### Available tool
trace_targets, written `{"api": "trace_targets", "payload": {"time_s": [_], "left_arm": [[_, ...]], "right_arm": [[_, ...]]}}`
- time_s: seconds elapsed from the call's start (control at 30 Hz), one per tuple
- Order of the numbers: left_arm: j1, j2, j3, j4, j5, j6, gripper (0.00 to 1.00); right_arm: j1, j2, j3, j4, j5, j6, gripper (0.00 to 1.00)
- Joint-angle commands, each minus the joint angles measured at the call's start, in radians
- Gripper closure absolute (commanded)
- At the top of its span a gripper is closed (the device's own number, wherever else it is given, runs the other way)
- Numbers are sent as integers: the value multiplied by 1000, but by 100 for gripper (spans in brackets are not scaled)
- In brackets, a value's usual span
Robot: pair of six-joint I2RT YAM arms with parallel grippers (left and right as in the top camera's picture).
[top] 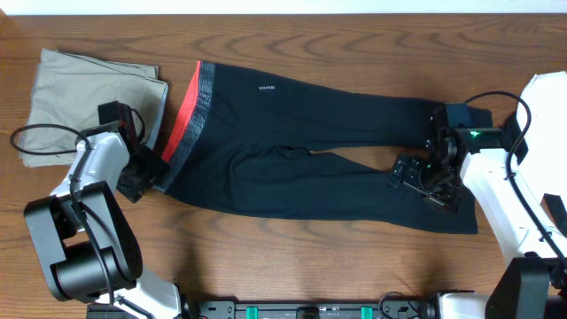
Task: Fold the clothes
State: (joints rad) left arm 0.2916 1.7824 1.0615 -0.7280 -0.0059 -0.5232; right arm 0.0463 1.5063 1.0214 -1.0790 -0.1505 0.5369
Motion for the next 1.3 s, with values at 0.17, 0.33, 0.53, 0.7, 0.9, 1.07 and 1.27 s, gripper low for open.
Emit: {"api": "trace_targets", "payload": {"time_s": [0.17, 0.33, 0.53, 0.7, 0.9, 1.07, 1.27], "left_arm": [[22, 15, -6, 17, -9, 2, 57], [22, 15, -8, 26, -1, 1, 62], [21, 16, -28, 41, 33, -6, 57], [21, 16, -29, 39, 33, -6, 56], [21, 16, -30, 42, 33, -6, 57], [21, 18, -31, 47, 33, -6, 57], [21, 18, -31, 53, 33, -6, 75]], "right_arm": [[7, -3, -5, 35, -6, 1, 1], [7, -3, -5, 39, -7, 1, 1], [7, -3, -5, 39, -7, 1, 1], [7, -3, -5, 36, -7, 1, 1], [7, -3, -5, 35, -8, 1, 1], [7, -3, -5, 39, -7, 0, 1], [7, -3, -5, 41, -3, 0, 1]]}}
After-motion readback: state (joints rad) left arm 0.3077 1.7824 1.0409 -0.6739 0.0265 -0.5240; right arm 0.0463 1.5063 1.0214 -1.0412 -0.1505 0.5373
